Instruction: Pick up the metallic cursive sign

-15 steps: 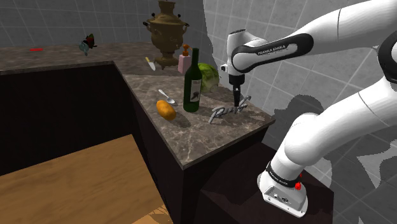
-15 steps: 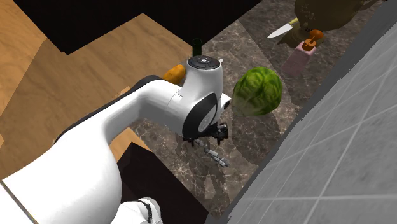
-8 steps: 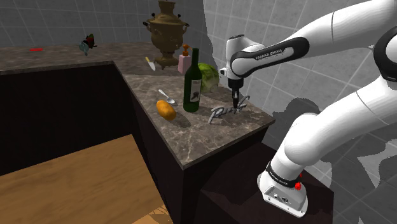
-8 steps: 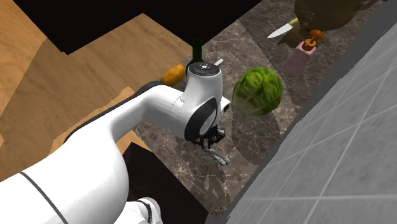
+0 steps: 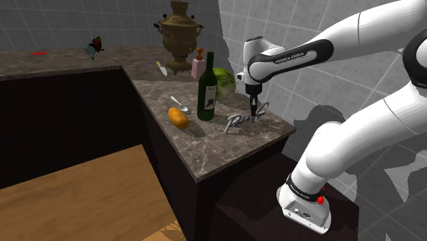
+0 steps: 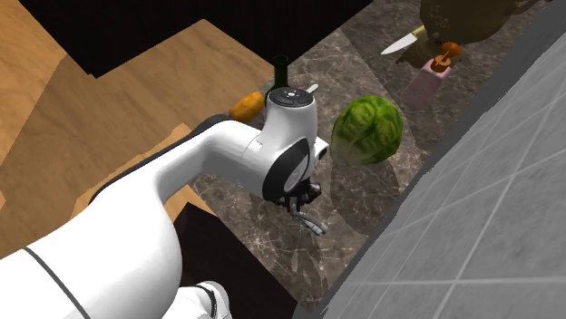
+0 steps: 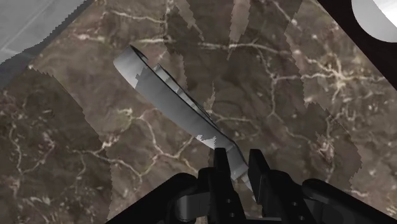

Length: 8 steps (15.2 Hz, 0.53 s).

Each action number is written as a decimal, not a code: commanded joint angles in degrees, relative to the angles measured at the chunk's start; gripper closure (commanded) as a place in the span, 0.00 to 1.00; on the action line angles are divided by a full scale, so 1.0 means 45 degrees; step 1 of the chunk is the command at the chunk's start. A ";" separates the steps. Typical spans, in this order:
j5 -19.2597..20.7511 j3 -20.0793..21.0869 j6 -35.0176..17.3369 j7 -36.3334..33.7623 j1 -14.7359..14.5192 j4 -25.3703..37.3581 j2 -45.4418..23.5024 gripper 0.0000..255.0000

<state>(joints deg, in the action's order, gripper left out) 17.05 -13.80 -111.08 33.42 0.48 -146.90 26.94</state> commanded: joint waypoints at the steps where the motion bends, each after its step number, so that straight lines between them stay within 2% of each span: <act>1: -0.0032 0.0035 0.0283 0.0040 -0.0008 0.0178 0.0104 1.00; 8: -0.0176 0.0197 0.1584 0.0221 -0.0045 0.1074 0.0520 1.00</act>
<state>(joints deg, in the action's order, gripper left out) 16.38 -13.09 -104.89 34.37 0.33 -142.61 28.91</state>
